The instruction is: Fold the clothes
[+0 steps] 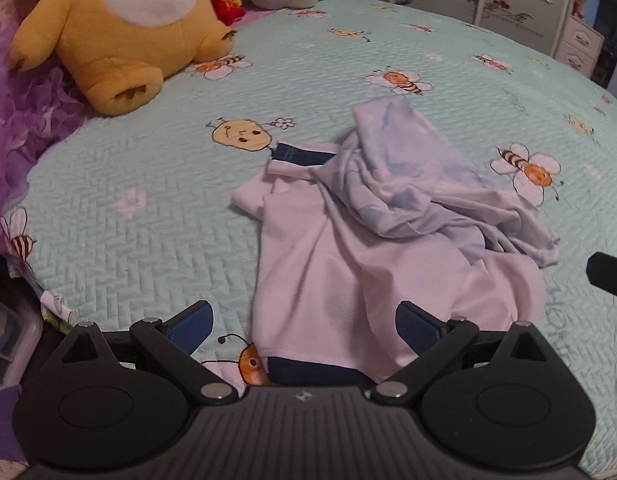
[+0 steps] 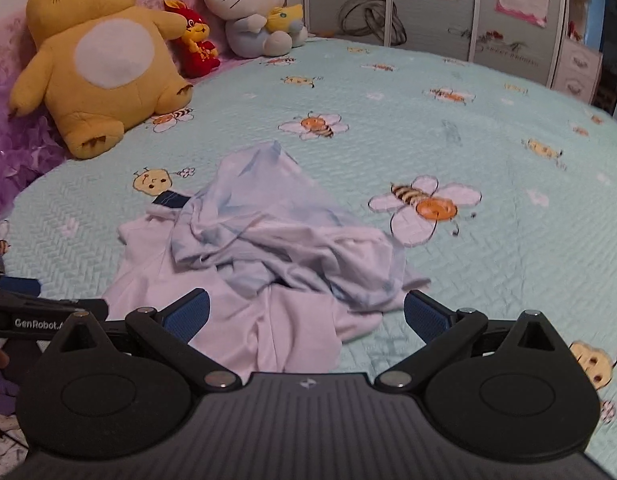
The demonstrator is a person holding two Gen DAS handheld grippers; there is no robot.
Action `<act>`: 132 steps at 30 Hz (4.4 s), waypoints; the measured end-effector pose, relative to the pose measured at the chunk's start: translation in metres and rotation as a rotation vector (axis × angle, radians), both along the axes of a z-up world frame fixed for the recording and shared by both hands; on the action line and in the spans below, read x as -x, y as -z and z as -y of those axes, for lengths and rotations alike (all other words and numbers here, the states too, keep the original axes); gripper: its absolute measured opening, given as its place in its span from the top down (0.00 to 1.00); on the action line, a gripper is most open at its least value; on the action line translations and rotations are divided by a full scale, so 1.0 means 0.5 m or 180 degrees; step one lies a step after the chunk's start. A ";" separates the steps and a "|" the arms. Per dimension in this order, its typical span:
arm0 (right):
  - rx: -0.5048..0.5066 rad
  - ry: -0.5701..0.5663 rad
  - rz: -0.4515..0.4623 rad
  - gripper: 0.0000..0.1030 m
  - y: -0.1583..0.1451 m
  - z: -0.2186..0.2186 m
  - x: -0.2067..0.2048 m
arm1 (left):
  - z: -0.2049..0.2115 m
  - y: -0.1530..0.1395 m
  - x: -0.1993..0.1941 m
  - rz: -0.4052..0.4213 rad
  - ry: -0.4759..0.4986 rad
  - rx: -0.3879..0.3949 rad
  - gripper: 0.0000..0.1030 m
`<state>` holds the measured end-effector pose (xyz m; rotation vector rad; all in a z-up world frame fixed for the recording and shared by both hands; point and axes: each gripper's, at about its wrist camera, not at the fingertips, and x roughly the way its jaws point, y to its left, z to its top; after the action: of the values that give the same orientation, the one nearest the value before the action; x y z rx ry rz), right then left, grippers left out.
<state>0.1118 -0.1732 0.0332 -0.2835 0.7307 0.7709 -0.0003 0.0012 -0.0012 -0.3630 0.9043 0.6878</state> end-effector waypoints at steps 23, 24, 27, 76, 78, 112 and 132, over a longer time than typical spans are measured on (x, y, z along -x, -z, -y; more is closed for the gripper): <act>0.0436 -0.0005 -0.0021 0.01 0.022 -0.079 0.051 | -0.043 0.042 0.007 -0.0301 0.0007 0.0298 0.03; 0.0435 0.0008 -0.0032 0.01 0.022 -0.080 0.050 | -0.044 0.043 0.008 -0.0294 -0.0006 0.0324 0.03; 0.0449 0.0029 -0.0056 0.01 0.025 -0.080 0.047 | -0.044 0.045 0.011 -0.0234 -0.0030 0.0361 0.03; 0.0281 0.0056 -0.0263 0.01 0.046 -0.071 0.033 | -0.010 0.028 -0.006 -0.0211 0.0066 -0.0050 0.03; 0.0286 0.0047 -0.0259 0.01 0.047 -0.073 0.035 | -0.012 0.028 -0.005 -0.0206 0.0058 -0.0048 0.03; 0.0296 -0.0344 -0.0753 0.01 0.159 -0.231 0.005 | -0.104 0.111 0.074 0.0249 -0.0342 0.0261 0.04; -0.0342 -0.0277 -0.0459 1.00 0.134 -0.106 -0.022 | -0.054 0.066 0.054 0.0175 -0.0174 0.0035 0.04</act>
<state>0.1227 -0.1200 -0.0340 -0.1644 0.8138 0.9171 -0.0273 0.0280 -0.0342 -0.4158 0.8487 0.7199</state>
